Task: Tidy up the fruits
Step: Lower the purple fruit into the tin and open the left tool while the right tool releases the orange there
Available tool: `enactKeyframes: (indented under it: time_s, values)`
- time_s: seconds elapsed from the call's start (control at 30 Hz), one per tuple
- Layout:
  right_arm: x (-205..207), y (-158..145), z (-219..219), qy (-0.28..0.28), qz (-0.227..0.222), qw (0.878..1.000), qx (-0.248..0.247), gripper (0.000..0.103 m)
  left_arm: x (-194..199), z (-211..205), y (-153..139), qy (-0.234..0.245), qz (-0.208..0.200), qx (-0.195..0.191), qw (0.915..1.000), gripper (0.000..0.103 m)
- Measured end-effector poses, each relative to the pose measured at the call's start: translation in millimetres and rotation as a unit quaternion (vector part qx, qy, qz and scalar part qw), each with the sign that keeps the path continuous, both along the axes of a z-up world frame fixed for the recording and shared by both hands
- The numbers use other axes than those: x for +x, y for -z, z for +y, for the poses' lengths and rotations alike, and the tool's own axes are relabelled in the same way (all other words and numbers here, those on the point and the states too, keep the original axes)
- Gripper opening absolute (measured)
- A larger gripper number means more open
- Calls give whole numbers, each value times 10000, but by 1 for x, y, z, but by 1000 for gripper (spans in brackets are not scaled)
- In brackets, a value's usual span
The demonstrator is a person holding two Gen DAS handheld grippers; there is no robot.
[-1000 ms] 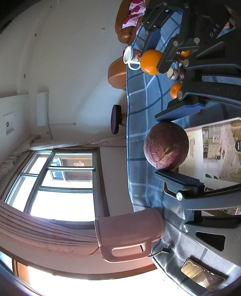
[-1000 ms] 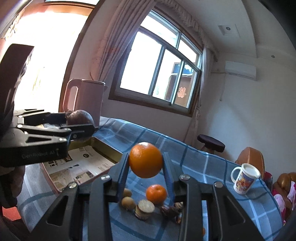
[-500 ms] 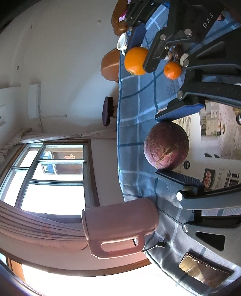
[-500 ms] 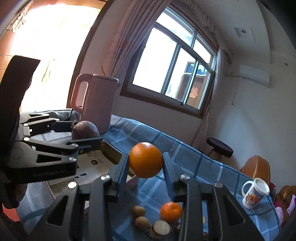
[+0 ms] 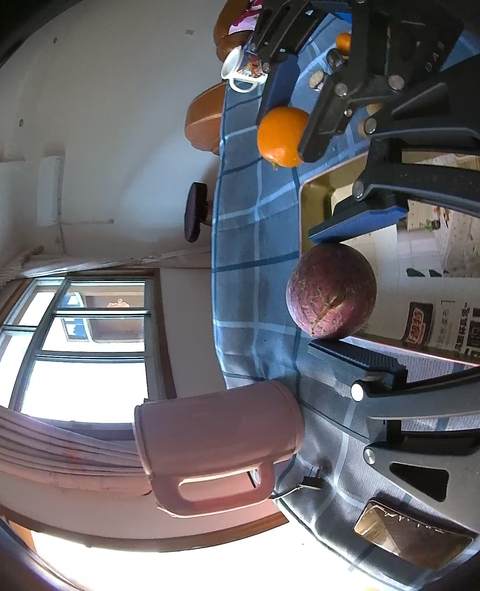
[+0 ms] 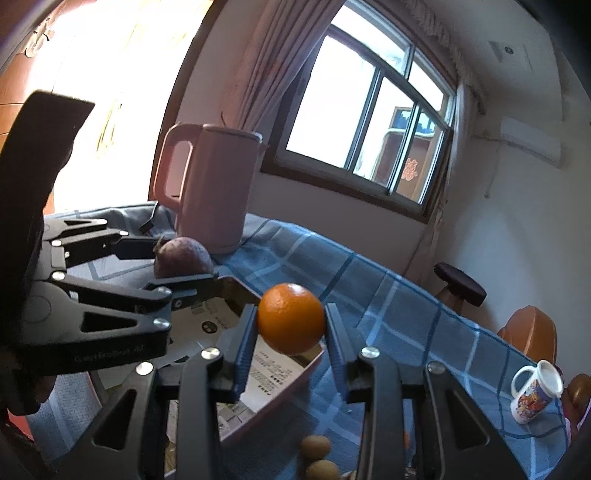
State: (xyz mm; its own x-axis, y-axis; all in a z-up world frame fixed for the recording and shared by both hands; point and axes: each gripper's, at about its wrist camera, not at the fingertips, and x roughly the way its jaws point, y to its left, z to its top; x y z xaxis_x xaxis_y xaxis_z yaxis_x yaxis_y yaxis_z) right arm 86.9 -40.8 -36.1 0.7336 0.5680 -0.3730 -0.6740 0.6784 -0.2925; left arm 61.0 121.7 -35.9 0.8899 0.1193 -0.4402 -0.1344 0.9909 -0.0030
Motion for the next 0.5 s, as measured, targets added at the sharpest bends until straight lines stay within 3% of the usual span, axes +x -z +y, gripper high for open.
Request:
enactKeyframes:
  time_s: [0.5]
  values:
    - [21,22,19,-33,730,9971,-200,39,15,9,13,-72,503,30,9987,55]
